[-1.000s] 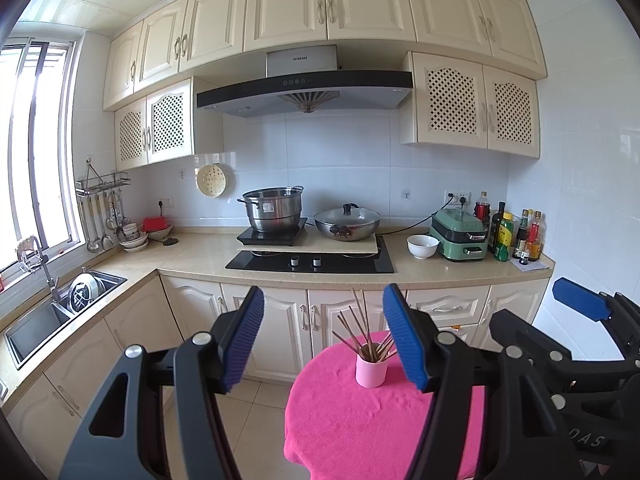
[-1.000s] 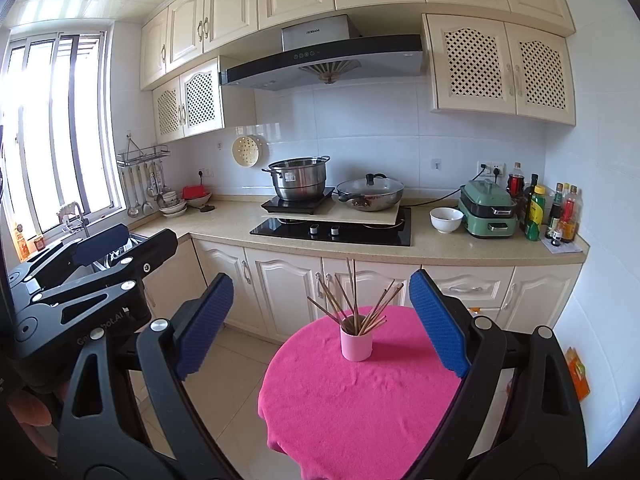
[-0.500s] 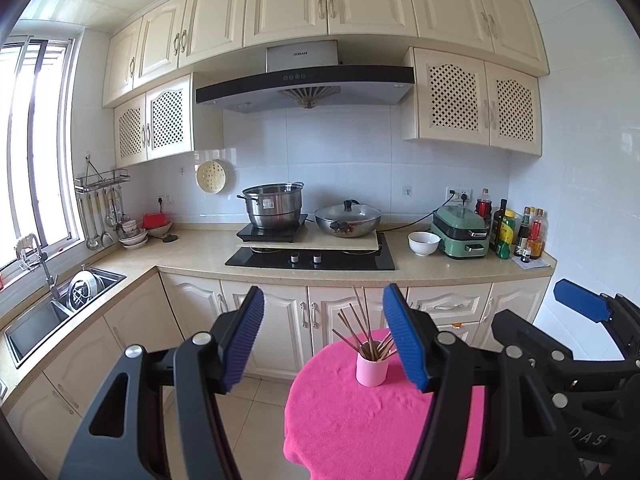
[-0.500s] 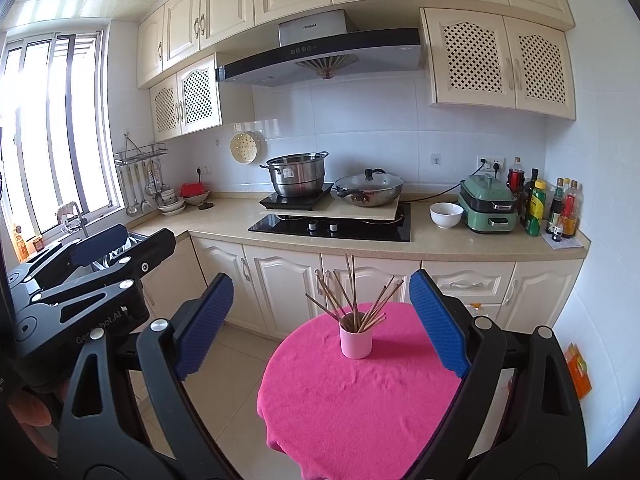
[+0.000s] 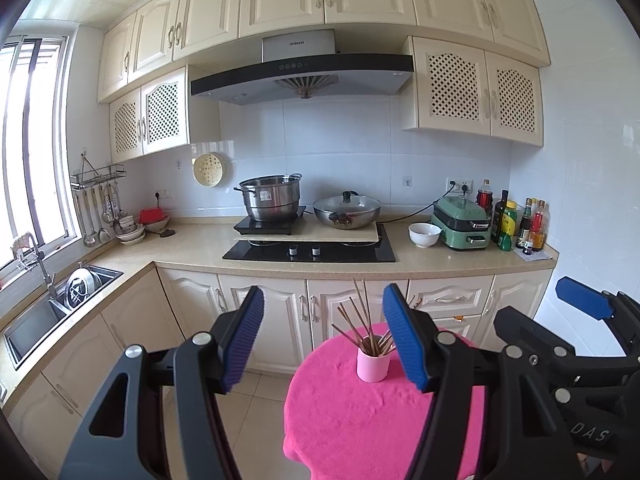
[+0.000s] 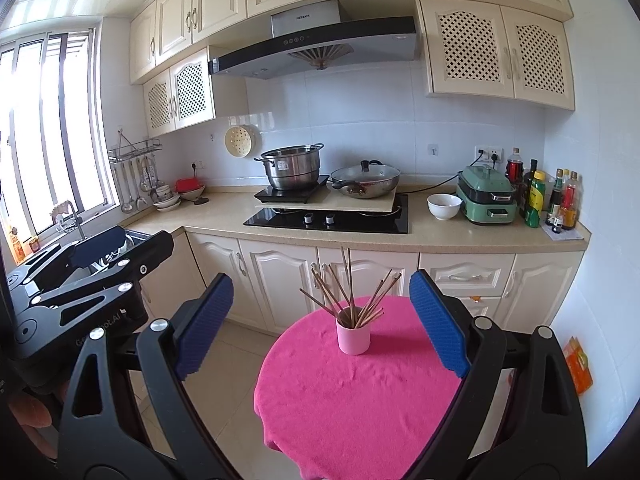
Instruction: Organize utensils
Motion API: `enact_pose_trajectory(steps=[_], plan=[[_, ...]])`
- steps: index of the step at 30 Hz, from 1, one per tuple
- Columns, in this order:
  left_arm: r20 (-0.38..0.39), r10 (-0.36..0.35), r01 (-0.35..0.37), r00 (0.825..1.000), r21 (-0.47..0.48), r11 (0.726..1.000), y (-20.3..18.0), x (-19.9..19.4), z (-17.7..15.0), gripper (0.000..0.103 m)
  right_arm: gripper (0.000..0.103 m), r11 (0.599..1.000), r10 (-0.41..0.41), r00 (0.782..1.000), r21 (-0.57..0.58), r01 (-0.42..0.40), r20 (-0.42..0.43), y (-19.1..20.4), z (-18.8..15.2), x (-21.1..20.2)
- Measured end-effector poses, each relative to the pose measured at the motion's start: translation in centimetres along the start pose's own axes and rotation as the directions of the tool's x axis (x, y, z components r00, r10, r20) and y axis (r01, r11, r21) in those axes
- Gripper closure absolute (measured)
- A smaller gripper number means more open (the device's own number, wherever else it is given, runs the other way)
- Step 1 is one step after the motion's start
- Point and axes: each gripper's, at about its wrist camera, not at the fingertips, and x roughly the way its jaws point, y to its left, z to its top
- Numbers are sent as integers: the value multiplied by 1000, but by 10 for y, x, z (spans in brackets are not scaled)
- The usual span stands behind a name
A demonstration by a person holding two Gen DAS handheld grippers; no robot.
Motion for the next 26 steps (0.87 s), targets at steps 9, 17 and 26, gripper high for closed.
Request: enact_pose_trajectory(steps=[9,17,26], plan=[[-15,0,0,1000,-8,1000,2,18,2,41,15,1000,-5,1000,8,5,-11,-5,1,14],[-34,8,-8,999,-2,1000,-4,42,-2,41,15,1000,0,1000,16,1,-28,-14,-1,37],[-147,8,-7,989,9,1000,-15,112,-22,41,15,999,-26,992,40,31,-122,-45,-20,98]])
